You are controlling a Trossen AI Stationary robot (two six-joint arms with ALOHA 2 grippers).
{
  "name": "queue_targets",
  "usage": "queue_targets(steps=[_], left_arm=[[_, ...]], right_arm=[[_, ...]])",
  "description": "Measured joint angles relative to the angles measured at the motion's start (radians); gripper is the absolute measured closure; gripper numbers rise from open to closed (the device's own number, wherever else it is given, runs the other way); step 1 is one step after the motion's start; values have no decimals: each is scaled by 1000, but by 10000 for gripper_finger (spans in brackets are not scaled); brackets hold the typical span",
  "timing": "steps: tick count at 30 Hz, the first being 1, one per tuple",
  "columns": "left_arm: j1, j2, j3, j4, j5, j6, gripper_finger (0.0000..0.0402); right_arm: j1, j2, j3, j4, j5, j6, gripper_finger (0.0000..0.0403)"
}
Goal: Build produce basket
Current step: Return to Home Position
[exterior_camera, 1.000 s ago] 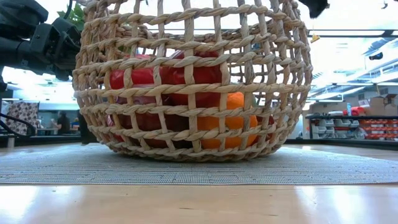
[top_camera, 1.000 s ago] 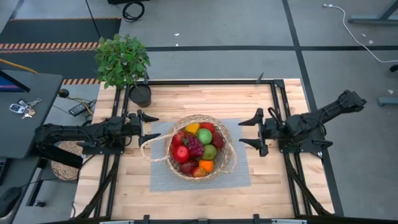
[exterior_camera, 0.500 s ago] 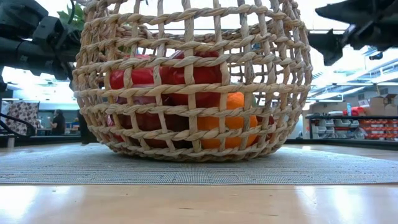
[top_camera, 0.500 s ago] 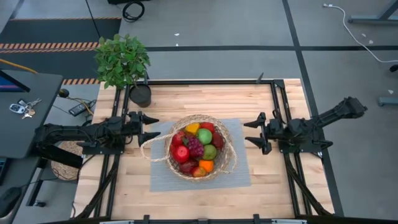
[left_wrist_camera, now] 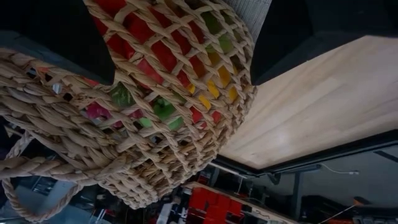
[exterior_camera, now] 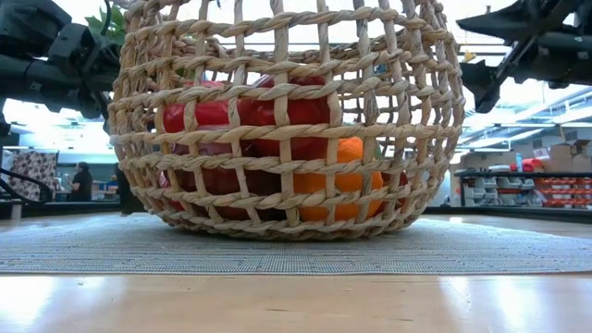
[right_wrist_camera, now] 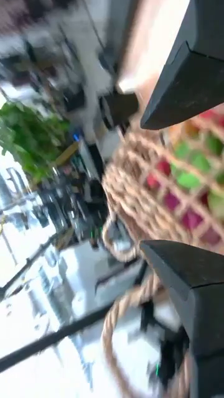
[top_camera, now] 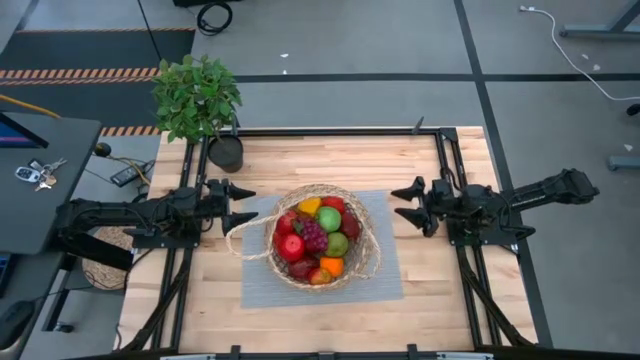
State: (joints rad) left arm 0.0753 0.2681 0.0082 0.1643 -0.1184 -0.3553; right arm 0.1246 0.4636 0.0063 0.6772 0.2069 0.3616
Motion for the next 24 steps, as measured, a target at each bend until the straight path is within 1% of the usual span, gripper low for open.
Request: queue_targets(steps=[3,6,8,16,24], left_arm=[[-1,0,0,-8,22,-6,19],[-1,0,0,-7,34,7,19],[-1,0,0,-7,34,7,19],[-1,0,0,-6,34,8,19],[-1,0,0,-5,34,8,19]], right_arm=[[0,-25,0,-42,-79,79,95],[3,-37,0,-105,-101,183,95],[6,-36,0,-110,-108,219,95],[6,-37,0,-105,-108,161,95],[6,-37,0,-105,-107,159,95]])
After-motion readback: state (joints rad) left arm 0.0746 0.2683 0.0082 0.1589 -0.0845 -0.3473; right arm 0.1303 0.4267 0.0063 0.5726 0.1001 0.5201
